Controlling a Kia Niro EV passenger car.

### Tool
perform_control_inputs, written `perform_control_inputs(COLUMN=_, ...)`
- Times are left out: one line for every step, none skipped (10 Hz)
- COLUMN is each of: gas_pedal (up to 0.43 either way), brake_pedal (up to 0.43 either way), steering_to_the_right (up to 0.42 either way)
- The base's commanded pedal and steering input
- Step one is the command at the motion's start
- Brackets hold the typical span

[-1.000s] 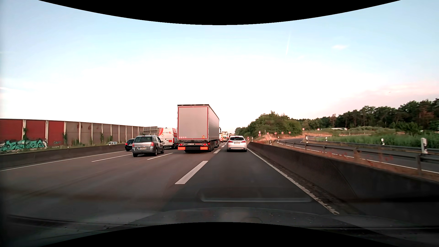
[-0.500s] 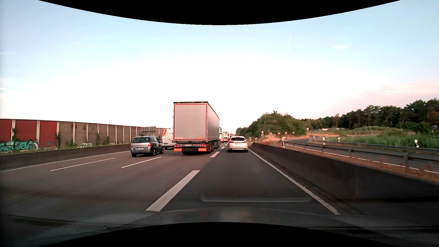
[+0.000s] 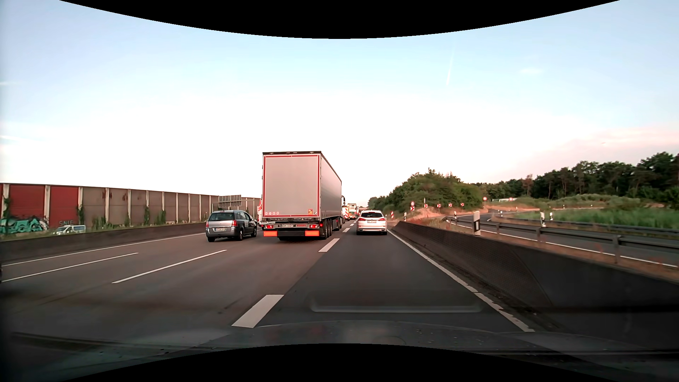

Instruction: Follow the waypoints while adhering to traffic rules and regulations

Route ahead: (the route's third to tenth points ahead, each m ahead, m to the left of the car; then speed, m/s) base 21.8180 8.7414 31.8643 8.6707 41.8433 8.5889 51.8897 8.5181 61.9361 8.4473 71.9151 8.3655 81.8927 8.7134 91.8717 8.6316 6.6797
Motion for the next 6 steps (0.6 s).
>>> perform_control_inputs(gas_pedal=0.0, brake_pedal=0.067, steering_to_the_right=-0.035)
perform_control_inputs(gas_pedal=0.0, brake_pedal=0.073, steering_to_the_right=-0.038)
perform_control_inputs(gas_pedal=0.0, brake_pedal=0.079, steering_to_the_right=-0.041)
perform_control_inputs(gas_pedal=0.0, brake_pedal=0.079, steering_to_the_right=-0.042)
perform_control_inputs(gas_pedal=0.0, brake_pedal=0.079, steering_to_the_right=-0.042)
perform_control_inputs(gas_pedal=0.0, brake_pedal=0.085, steering_to_the_right=-0.041)
